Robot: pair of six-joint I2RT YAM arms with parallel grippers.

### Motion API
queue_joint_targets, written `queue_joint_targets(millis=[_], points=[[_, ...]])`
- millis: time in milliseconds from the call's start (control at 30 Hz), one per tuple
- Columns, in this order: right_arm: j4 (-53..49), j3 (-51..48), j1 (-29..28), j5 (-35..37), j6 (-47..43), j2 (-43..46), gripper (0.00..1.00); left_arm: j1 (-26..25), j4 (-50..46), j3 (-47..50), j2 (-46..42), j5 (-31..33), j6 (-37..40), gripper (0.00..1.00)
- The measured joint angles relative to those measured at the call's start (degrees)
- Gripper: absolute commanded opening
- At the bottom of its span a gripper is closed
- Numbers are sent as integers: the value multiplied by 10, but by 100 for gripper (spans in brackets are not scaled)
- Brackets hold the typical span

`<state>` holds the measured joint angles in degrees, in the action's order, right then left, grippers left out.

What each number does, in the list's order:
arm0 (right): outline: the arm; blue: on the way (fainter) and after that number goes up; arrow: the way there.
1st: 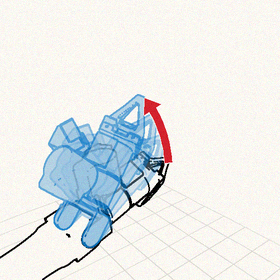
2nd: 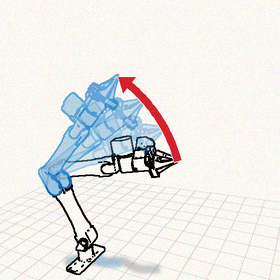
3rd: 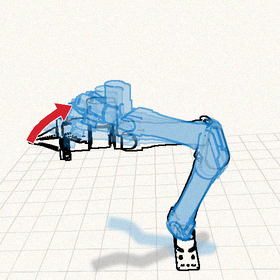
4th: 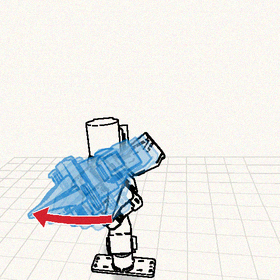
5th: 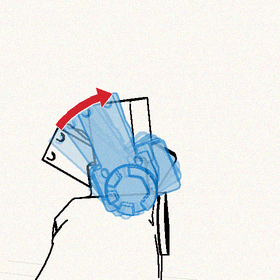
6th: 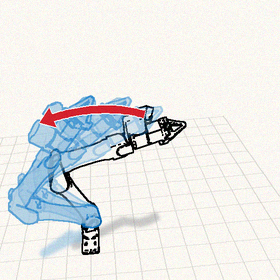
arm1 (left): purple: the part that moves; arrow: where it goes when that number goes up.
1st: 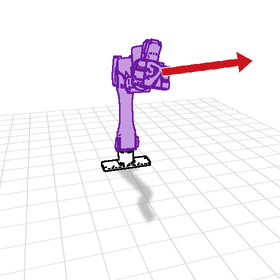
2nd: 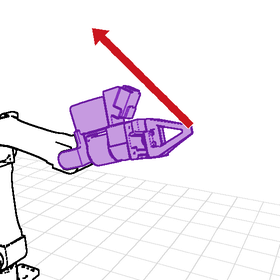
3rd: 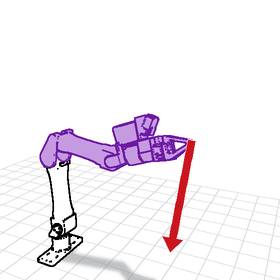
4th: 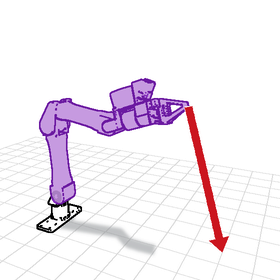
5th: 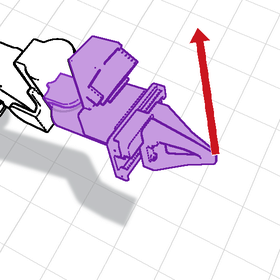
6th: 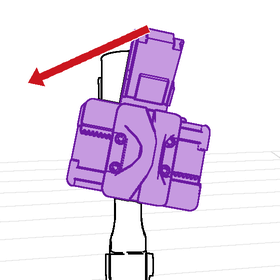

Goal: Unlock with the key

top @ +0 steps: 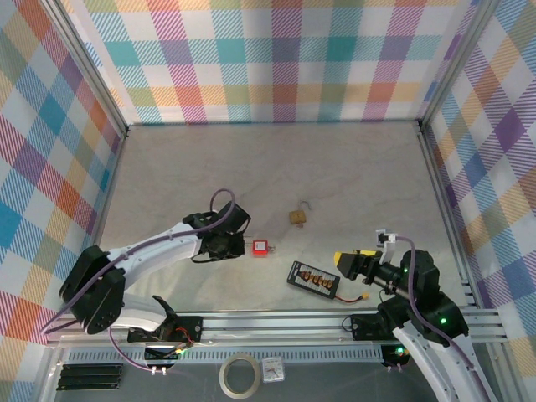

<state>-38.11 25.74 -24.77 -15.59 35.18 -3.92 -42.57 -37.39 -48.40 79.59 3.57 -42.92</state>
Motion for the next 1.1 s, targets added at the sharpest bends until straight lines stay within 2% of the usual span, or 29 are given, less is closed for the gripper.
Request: queue_joint_targets(millis=[167, 533, 1100], points=[[-10, 4, 0, 2, 0, 14, 92, 0, 0, -18, 60, 21, -1, 1], [-24, 6, 0, 2, 1, 19, 92, 0, 16, -61, 137, 32, 12, 0], [-32, 13, 0, 7, 2, 19, 92, 8, 14, -181, 241, 76, 84, 0]])
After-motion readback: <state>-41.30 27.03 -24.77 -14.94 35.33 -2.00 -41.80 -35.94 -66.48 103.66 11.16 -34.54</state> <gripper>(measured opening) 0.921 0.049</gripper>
